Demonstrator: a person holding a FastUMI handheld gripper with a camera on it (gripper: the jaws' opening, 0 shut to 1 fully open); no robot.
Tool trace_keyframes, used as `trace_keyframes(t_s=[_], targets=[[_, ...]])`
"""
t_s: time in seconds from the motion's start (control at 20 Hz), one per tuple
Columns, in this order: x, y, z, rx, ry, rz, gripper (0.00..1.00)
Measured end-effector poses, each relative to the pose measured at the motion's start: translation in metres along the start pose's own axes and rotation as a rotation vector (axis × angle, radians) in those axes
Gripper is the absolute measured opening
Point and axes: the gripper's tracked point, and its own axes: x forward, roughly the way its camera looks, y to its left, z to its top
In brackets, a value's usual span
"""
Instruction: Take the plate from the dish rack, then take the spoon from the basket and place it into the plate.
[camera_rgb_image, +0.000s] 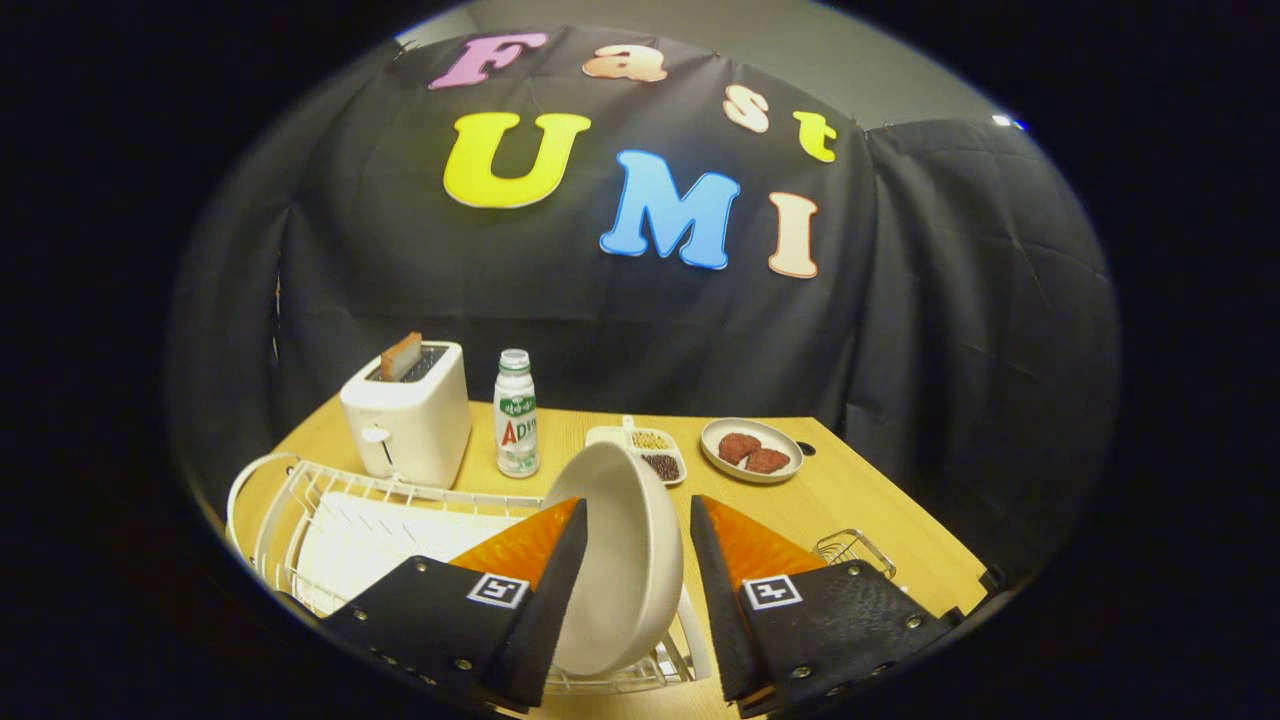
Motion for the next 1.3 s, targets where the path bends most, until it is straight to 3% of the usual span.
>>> trace_keyframes(t_s=[0.1,0.15,0.2,0.3,0.45,0.5,0.7,0.85,1.3], targets=[[0.007,-0.001,-0.006,-0.048,0.023,-0.037,0.49],[0.01,-0.001,-0.004,-0.066,0.023,-0.037,0.47],[0.011,-0.002,-0.005,-0.083,0.029,-0.069,0.26],[0.011,-0.003,-0.005,-0.108,0.049,-0.097,0.18],[0.012,0.01,0.006,-0.164,0.053,-0.1,0.12],[0.013,0.013,0.012,-0.201,0.043,-0.11,0.06],[0.002,0.02,0.048,-0.371,-0.025,-0.182,0.05],[-0.012,0.028,0.079,-0.453,-0.115,-0.186,0.05],[-0.1,0.017,0.12,-0.368,-0.256,-0.089,0.05]])
